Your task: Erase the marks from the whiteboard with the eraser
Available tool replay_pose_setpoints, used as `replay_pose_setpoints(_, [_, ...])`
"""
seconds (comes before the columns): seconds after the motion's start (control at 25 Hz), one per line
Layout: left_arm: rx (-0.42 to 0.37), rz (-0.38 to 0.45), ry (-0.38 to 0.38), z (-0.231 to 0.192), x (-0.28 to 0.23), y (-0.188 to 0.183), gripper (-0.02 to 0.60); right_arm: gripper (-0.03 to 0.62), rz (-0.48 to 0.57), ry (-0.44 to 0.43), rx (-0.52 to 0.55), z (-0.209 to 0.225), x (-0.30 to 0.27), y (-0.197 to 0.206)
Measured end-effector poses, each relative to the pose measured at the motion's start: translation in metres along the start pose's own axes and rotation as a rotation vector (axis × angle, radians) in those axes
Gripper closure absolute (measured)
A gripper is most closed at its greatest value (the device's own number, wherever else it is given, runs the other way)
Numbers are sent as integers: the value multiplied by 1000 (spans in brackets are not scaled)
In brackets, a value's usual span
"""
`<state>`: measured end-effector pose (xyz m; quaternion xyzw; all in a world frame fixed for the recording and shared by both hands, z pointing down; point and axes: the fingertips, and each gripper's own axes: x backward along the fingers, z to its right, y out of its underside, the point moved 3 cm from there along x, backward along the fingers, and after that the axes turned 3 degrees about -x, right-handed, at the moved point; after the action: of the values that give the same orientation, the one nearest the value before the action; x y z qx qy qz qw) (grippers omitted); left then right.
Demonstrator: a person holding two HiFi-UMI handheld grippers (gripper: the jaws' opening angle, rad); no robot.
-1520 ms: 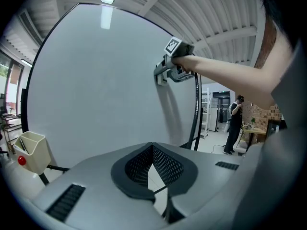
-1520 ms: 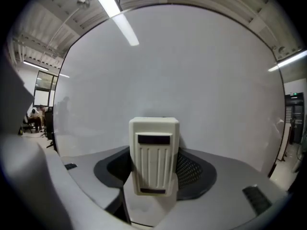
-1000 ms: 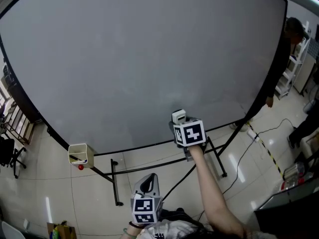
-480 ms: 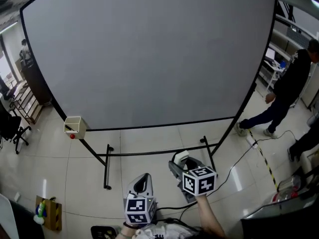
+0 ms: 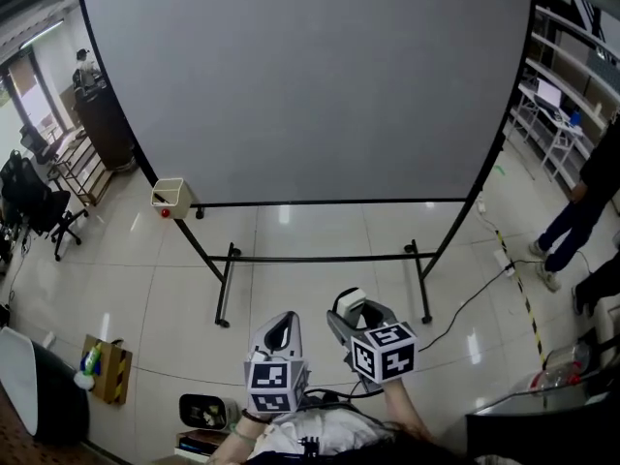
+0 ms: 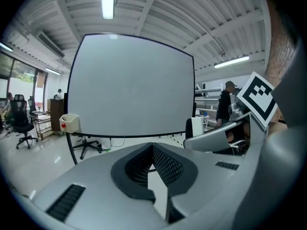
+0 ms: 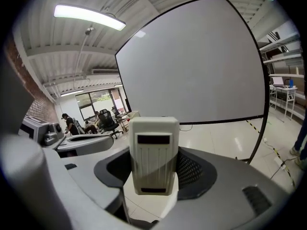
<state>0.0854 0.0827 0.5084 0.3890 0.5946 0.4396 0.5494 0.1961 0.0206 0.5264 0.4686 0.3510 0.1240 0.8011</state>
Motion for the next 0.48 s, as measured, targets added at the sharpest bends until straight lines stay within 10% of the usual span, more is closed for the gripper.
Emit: replay_pose_setpoints(0.48, [21, 18, -21, -15, 21, 1, 591, 316, -6, -8, 20, -36, 1, 8])
